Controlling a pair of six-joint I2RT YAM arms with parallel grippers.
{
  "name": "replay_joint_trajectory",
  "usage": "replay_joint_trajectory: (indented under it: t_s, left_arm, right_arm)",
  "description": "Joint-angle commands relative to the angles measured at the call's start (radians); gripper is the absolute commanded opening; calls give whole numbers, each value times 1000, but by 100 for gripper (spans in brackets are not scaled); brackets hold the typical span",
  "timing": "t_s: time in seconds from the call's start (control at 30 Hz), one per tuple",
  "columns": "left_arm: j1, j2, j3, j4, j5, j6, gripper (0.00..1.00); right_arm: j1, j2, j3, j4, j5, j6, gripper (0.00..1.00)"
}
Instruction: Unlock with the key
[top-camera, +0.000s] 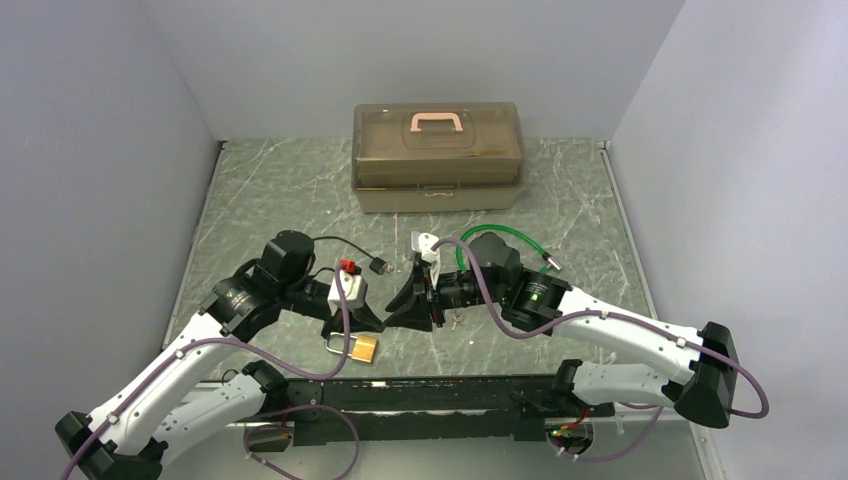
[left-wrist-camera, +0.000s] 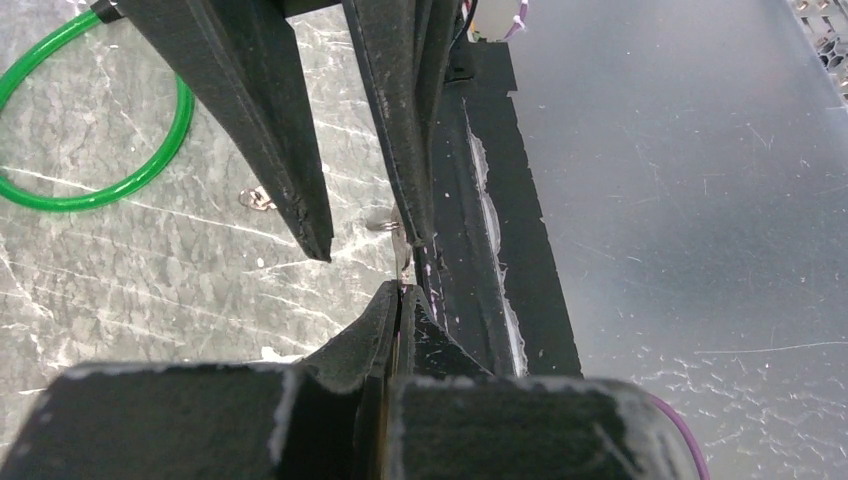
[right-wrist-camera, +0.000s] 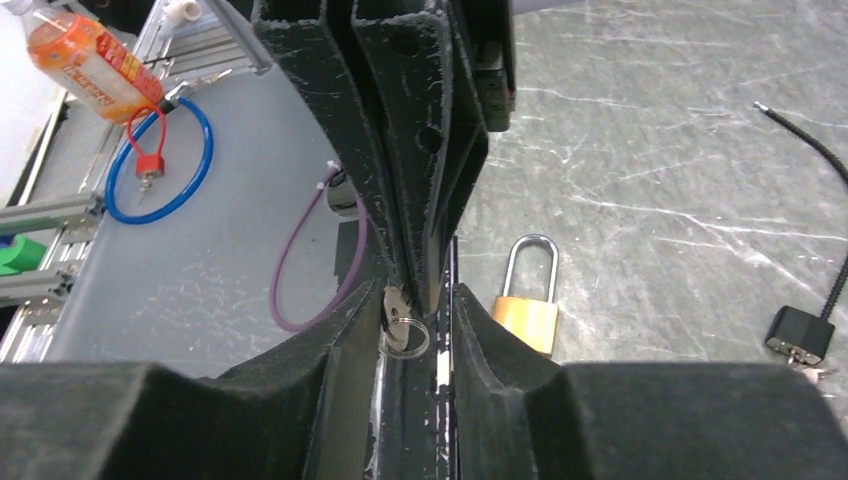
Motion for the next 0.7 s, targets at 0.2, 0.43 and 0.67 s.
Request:
replay_joint_trajectory:
  t_s: [0.2, 0.43, 0.67]
  left_arm:
    - [3, -1, 86, -9, 24, 20, 0]
    - [3, -5, 94, -35, 46, 28, 50]
    - [4, -23, 49, -82, 18, 75, 53]
  right_arm:
    - [-1, 52, 103, -150, -91, -116, 0]
    - [-1, 10, 56, -77, -42, -94, 0]
    - [-1, -53, 12, -35, -22, -78, 0]
